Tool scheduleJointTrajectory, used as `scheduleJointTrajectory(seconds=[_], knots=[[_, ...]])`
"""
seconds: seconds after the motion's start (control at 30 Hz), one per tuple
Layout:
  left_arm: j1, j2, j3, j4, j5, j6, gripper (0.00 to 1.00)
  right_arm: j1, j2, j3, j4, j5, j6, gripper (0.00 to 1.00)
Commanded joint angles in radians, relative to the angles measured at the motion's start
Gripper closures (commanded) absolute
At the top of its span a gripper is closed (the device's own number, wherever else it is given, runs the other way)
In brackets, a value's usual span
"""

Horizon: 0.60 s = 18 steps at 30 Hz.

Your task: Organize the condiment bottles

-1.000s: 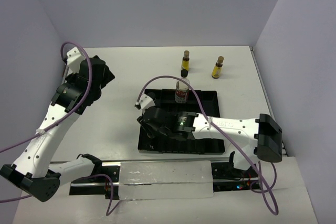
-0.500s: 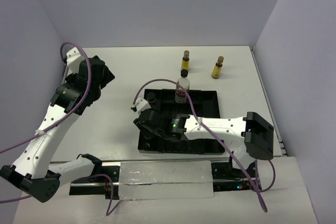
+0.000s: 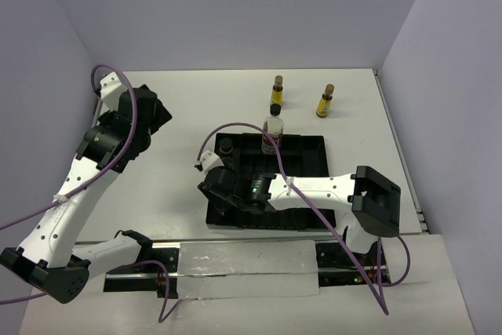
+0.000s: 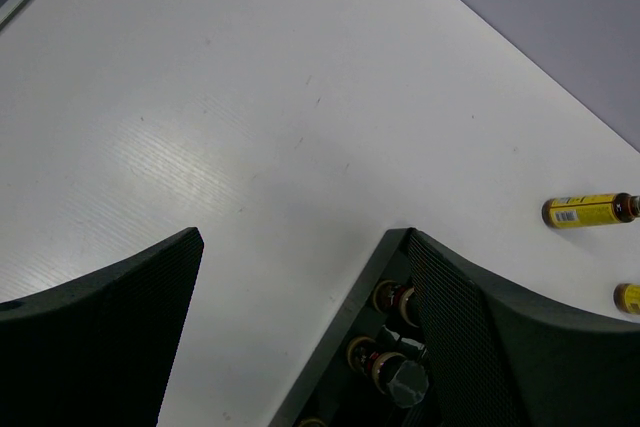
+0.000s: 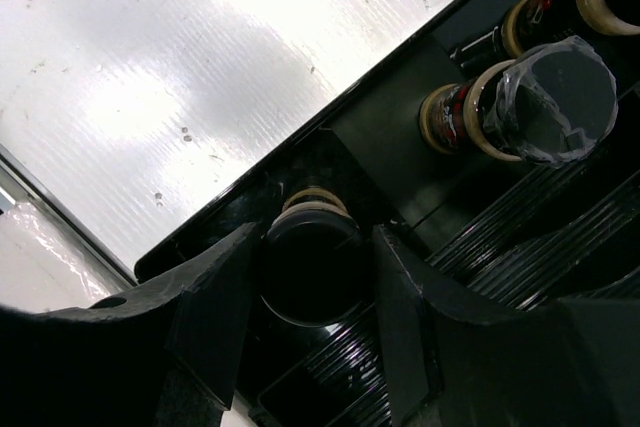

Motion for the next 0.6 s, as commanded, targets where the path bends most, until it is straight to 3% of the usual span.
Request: scheduleJointTrajectory(seconds=[0.0, 0.13, 0.33, 0.57], knots=[[0.008, -0.015, -0.003, 0.032, 0.01, 0.01, 0.08, 0.005, -0.014, 0.004, 0.007, 0.03, -0.001, 0.33], [0.008, -0.007, -0.001, 0.036, 0.013, 0.012, 0.08, 0.004, -0.041, 0.013, -0.021, 0.051, -0.001, 0.18], [0.008, -0.01, -0.014, 0.049, 0.02, 0.018, 0.08, 0.004, -0.157, 0.024, -0.075, 0.102, -0.001, 0.13], [0.012, -0.027, -0.009, 0.052, 0.005, 0.044, 0.08, -0.019, -0.465, -0.027, -0.198, 0.393, -0.001, 0.07]])
